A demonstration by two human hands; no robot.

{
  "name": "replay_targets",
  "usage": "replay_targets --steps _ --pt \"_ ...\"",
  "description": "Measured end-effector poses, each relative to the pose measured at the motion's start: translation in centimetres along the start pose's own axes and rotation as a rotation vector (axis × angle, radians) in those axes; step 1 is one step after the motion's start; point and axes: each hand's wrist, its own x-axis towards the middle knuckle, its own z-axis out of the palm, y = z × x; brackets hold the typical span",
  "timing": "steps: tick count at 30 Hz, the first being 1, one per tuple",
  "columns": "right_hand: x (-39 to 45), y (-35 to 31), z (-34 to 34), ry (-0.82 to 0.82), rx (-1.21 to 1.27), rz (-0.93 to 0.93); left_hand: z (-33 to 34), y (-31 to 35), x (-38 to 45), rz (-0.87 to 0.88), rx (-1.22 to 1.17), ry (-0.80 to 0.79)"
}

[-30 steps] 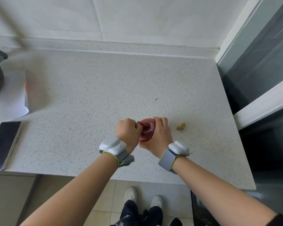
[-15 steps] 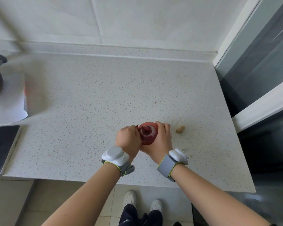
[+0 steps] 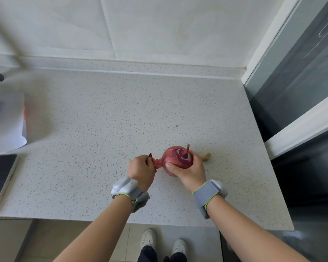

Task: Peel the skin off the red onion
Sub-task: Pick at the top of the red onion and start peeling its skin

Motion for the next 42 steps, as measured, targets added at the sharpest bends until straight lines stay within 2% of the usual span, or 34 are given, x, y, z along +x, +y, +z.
replay_targets --steps 8,14,18,21,23,26,28,30,32,37,42 --pt "1.4 -3.0 -1.3 -0.131 0.101 -0.010 -1.3 -1.7 3.1 0.020 0.084 -0.085" --pt "2.4 -5.2 -2.2 -0.282 0.260 0.137 -2.9 0.3 5.0 0.002 0.206 -0.075" --pt "2.8 -5.4 -2.1 -0.303 0.379 0.213 -2.9 0.3 5.8 -0.007 0.142 -0.090" --pt "2.9 -5.2 -2.0 -0.313 0.415 0.250 -2.9 0.1 6.0 -0.054 0.121 -0.162" --pt "3.0 -5.1 -2.0 -0.342 0.423 0.252 -3.1 0.3 6.0 -0.080 0.206 -0.191" --pt "3.1 -4.9 -2.2 -0.395 0.412 0.231 -3.7 2.0 5.9 0.082 0.344 -0.107" --pt "3.3 -4.9 -2.3 -0.433 0.383 0.202 -3.9 4.4 5.3 0.081 0.084 -0.238" --pt "3.5 -5.3 -2.4 -0.477 0.365 0.177 -4.2 6.7 4.5 -0.104 -0.252 -0.507" --pt "3.6 -5.8 -2.4 -0.514 0.351 0.160 -4.5 7.7 4.2 -0.190 -0.336 -0.624" --pt "3.6 -6.0 -2.2 -0.431 0.364 0.180 -4.8 8.0 4.0 -0.205 -0.421 -0.543" --pt "3.2 -6.6 -1.7 -0.363 0.433 0.166 -4.4 8.5 3.7 -0.213 -0.479 -0.390"
